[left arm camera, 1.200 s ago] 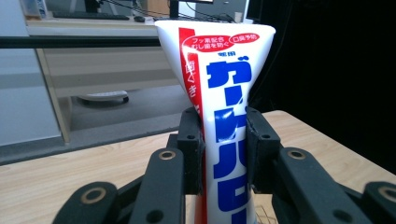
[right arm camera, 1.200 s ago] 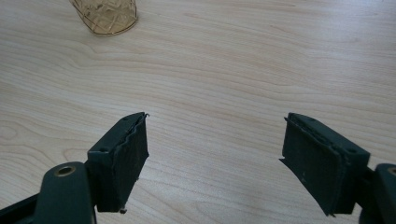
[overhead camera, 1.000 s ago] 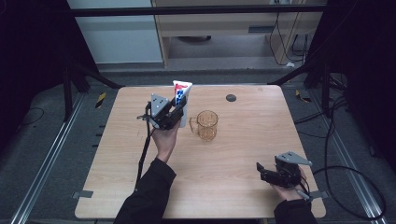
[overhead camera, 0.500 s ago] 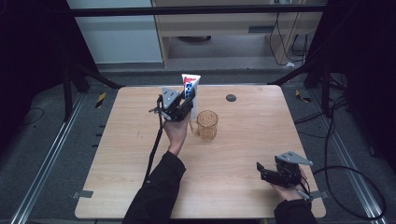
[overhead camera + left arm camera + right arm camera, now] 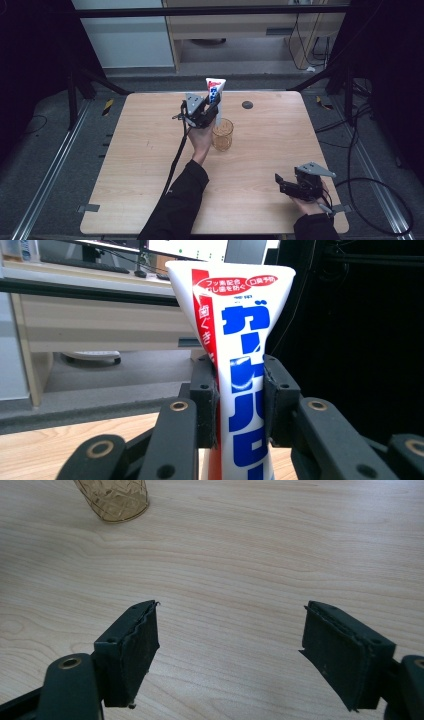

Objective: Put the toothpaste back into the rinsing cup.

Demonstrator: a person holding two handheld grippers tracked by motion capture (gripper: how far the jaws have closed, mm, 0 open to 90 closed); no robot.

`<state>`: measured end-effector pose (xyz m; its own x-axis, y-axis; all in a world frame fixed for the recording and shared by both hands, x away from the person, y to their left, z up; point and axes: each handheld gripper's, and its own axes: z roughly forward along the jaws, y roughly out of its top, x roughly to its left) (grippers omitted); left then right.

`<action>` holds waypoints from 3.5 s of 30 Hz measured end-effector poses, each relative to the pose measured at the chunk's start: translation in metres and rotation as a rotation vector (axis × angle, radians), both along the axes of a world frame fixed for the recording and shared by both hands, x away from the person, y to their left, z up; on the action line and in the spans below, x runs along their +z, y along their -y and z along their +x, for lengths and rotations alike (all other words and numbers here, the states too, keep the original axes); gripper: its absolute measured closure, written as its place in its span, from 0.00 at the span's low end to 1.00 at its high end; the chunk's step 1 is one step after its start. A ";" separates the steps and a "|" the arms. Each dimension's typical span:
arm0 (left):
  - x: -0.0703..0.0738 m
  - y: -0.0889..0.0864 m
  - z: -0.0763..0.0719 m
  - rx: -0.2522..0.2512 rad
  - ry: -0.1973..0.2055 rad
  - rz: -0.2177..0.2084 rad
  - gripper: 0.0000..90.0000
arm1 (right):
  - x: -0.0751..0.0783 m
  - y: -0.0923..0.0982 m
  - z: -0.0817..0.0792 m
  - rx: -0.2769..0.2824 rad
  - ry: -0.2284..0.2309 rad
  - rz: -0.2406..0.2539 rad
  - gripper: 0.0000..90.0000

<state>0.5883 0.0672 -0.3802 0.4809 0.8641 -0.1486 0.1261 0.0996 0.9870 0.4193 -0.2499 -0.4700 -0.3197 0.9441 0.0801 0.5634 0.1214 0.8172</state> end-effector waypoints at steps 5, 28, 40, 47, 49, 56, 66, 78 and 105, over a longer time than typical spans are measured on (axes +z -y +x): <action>-0.006 0.005 0.005 -0.002 -0.013 -0.002 0.78 | 0.000 0.001 0.000 0.001 -0.003 0.003 0.25; -0.051 0.018 0.010 -0.034 -0.068 0.052 0.78 | -0.001 0.000 0.001 0.005 -0.005 0.003 0.25; -0.060 0.019 0.003 -0.059 -0.071 0.076 0.76 | -0.001 0.001 0.000 0.003 -0.003 -0.001 0.25; -0.062 0.020 0.002 -0.072 -0.078 0.115 0.74 | 0.000 0.000 0.000 0.001 -0.004 0.003 0.25; -0.062 0.020 0.002 -0.087 -0.078 0.136 0.74 | 0.000 0.000 0.000 0.001 -0.004 0.004 0.25; -0.074 0.020 0.002 -0.113 -0.128 0.160 0.73 | 0.000 0.000 0.000 0.001 0.000 -0.001 0.25; -0.076 0.014 -0.006 -0.108 -0.101 0.133 0.57 | 0.000 0.000 0.000 0.000 -0.002 -0.001 0.24; -0.060 -0.015 -0.041 -0.104 -0.105 0.173 0.34 | 0.001 0.000 -0.001 -0.007 0.002 -0.001 0.23; -0.072 -0.153 -0.126 -0.024 -0.259 0.334 0.26 | -0.007 0.004 -0.005 -0.038 0.011 0.002 0.16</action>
<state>0.4621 0.2206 -0.4524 0.4854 0.8741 0.0194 0.3723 -0.2267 0.9000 0.4146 -0.2536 -0.4768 -0.2846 0.9554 0.0790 0.5583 0.0982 0.8238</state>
